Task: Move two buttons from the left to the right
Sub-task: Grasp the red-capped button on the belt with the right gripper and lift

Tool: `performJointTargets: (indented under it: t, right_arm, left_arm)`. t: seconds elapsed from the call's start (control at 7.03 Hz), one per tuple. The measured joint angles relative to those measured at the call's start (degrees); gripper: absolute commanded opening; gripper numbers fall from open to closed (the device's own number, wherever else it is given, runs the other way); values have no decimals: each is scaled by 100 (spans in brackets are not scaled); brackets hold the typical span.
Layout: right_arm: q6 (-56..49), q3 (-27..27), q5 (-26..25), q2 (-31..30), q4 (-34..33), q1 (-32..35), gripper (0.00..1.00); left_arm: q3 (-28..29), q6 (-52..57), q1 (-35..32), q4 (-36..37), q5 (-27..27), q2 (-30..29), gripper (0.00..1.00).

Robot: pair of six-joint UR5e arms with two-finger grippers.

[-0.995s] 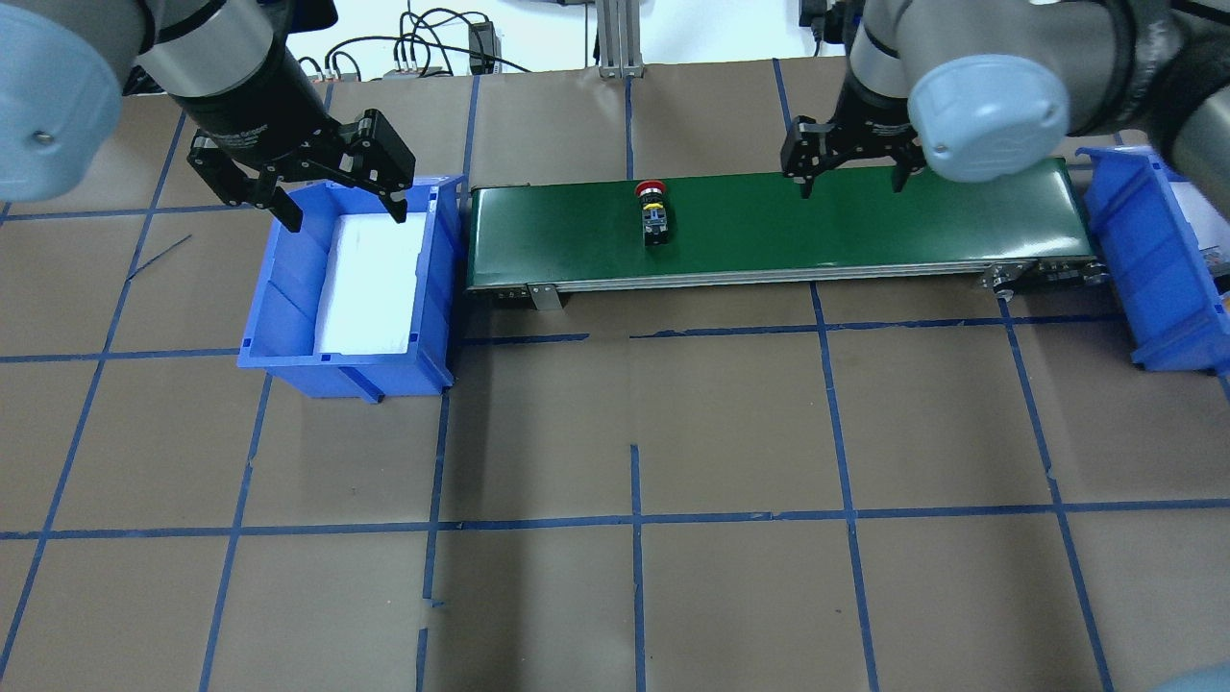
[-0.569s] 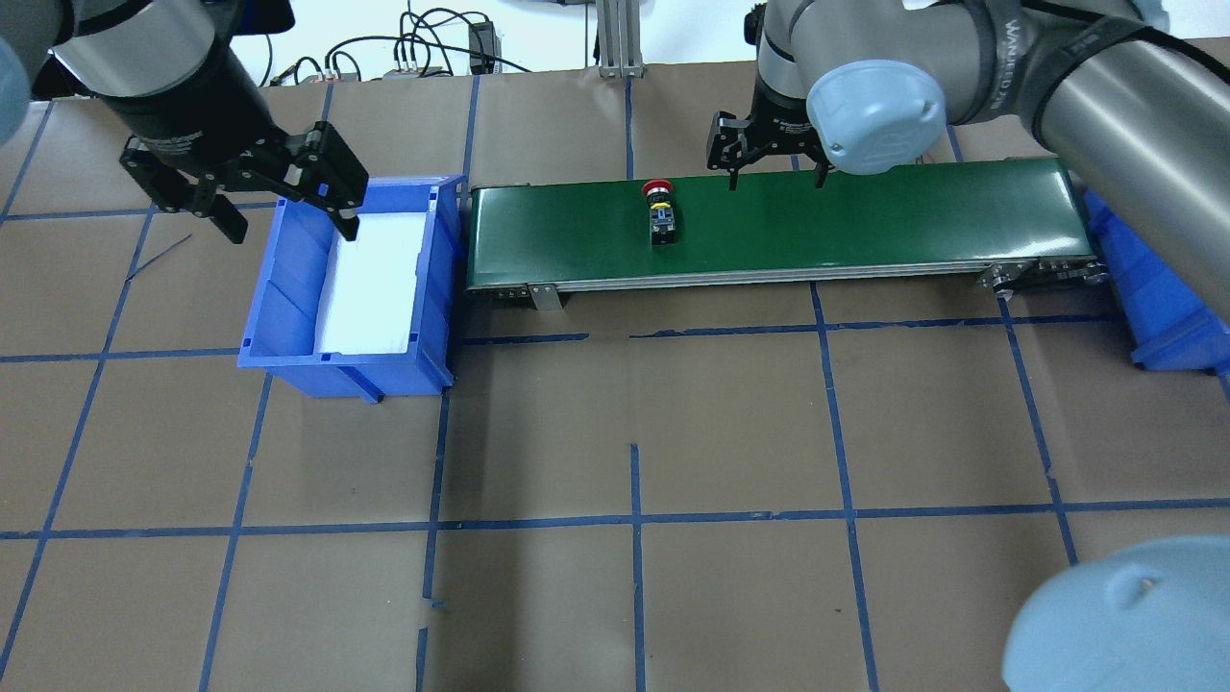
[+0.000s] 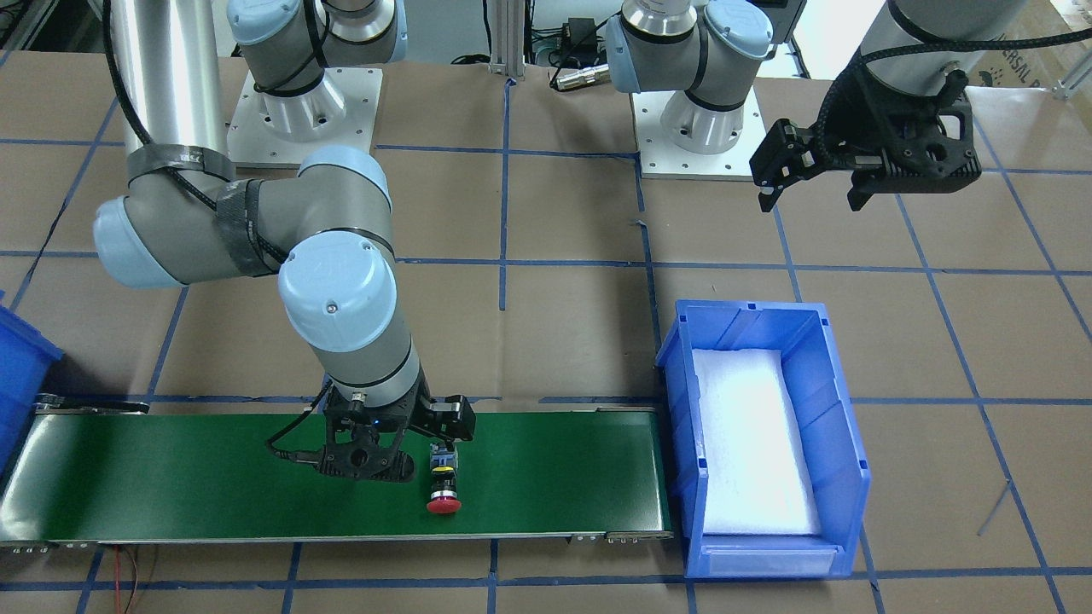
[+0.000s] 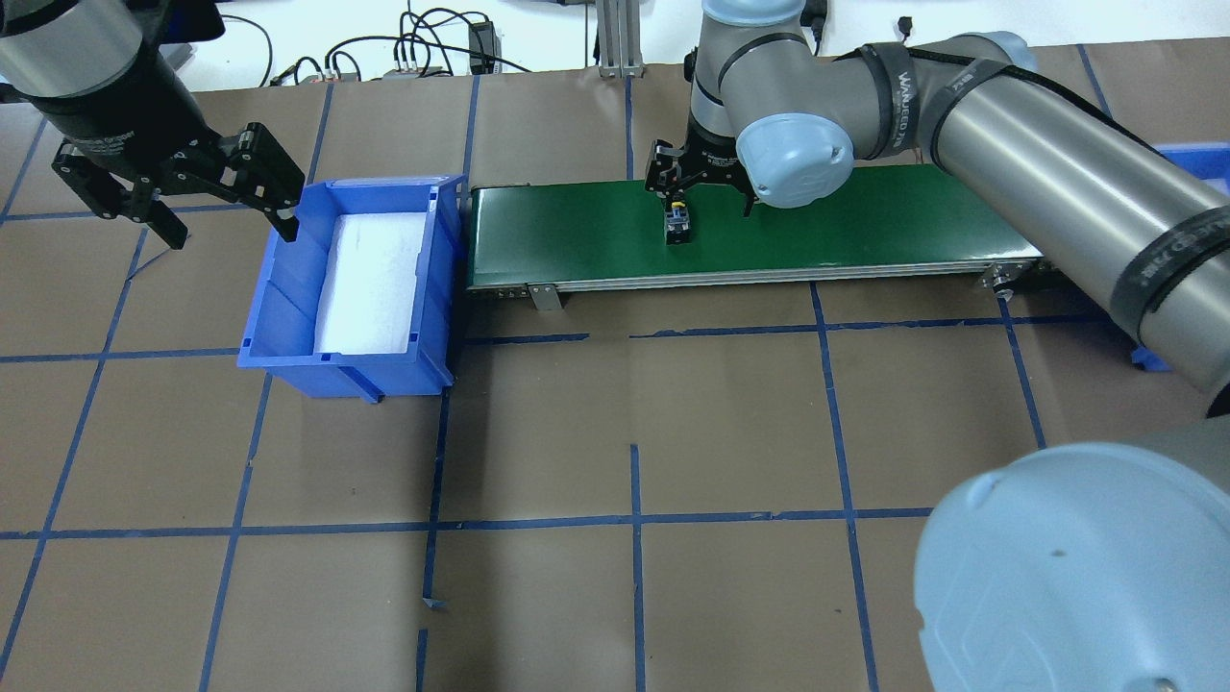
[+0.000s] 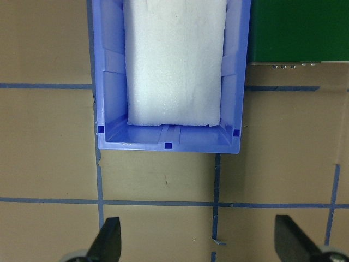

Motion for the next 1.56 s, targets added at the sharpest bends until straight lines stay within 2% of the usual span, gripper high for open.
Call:
performJointTargets:
  t: [0.57,0.71,0.85,1.0,1.14,1.28,1.56]
  right_arm:
    - [186,-9,10,240,-225,15,91]
    - [217,1,11,282,-255,15,72]
    - [235,17,12,304,-261,15,42]
    - [278,26,14,299,-242,14,21]
    - [343,30,21,283,-209,10,10]
    - [411,33,71,270,-183,7,5]
    - [505,21,199,132,-24,-4,4]
  left_arm:
    - [-49,-6,21,33,89,15,100]
    - [-55,-19,35,-4,124,46,100]
    - [-57,-36,68,89,168,52,100]
    - [-46,-53,119,267,202,51,100]
    - [-30,-42,229,298,223,70,100]
    - [-47,-12,386,184,216,90,100]
    - [-78,-15,521,231,192,30,100]
